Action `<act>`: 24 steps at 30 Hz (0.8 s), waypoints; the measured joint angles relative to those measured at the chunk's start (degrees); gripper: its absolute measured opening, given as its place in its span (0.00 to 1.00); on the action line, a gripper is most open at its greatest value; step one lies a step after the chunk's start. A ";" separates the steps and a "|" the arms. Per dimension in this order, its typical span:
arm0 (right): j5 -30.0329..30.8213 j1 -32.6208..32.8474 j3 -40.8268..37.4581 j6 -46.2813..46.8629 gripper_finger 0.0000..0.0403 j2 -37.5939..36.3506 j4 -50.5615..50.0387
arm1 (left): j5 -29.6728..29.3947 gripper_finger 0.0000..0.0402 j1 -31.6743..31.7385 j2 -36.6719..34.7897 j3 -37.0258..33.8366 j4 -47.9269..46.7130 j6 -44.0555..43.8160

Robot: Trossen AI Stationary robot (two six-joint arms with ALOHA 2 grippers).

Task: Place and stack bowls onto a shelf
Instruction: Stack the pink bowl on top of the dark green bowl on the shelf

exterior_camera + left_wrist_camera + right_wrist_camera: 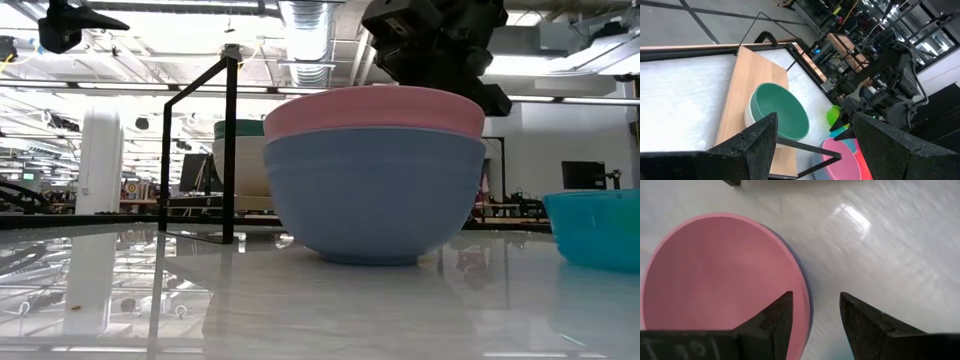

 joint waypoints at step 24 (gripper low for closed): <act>1.55 0.44 -0.02 -5.60 0.44 0.00 -0.11 | -1.55 0.61 0.00 0.01 0.00 -0.06 -0.67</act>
